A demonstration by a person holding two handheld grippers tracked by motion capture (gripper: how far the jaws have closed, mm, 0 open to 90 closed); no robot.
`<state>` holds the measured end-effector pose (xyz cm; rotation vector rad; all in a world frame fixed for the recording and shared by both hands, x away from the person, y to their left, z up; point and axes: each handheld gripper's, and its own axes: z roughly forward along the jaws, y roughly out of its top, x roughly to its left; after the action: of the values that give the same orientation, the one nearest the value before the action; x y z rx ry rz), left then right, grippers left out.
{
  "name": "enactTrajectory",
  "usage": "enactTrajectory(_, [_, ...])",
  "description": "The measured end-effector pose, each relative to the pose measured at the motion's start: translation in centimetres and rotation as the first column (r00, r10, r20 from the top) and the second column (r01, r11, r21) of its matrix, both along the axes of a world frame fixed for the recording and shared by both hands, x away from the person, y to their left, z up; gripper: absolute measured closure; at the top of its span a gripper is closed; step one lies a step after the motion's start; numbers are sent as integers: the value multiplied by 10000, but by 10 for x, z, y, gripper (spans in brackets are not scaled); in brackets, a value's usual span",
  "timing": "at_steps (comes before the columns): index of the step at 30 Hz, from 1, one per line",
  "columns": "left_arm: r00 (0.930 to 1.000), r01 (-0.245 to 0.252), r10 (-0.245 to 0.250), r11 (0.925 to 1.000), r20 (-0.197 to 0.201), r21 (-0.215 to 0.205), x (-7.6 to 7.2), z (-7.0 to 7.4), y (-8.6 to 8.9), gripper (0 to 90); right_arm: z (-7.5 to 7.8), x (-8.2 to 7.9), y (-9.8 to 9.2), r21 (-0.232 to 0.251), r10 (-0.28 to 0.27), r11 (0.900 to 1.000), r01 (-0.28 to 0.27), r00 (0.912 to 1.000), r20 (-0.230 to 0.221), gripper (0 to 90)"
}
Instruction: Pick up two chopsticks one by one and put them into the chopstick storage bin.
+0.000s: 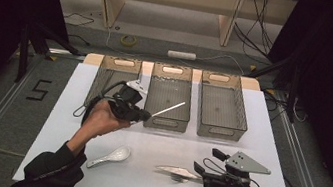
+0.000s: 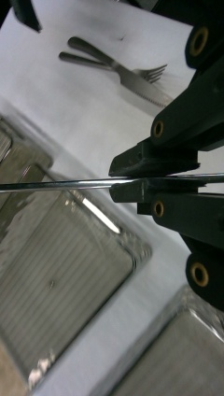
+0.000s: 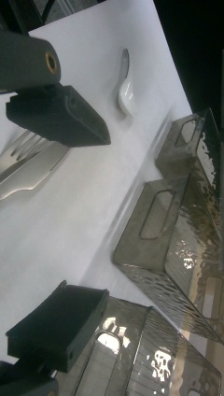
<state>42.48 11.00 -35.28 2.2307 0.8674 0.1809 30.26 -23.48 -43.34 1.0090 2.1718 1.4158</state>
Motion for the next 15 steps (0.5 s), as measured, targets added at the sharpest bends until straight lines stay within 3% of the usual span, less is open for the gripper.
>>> enactTrajectory(7, [9924,-1190,1199,9925,292,-291,15,4,33,858,0,0,0,-5,5,10000,-5,10000,-4,219])
enactTrajectory(15, [9731,-2255,2274,9730,372,-493,35,0,62,857,-1,0,0,-26,10,10000,-10,10000,-46,219])
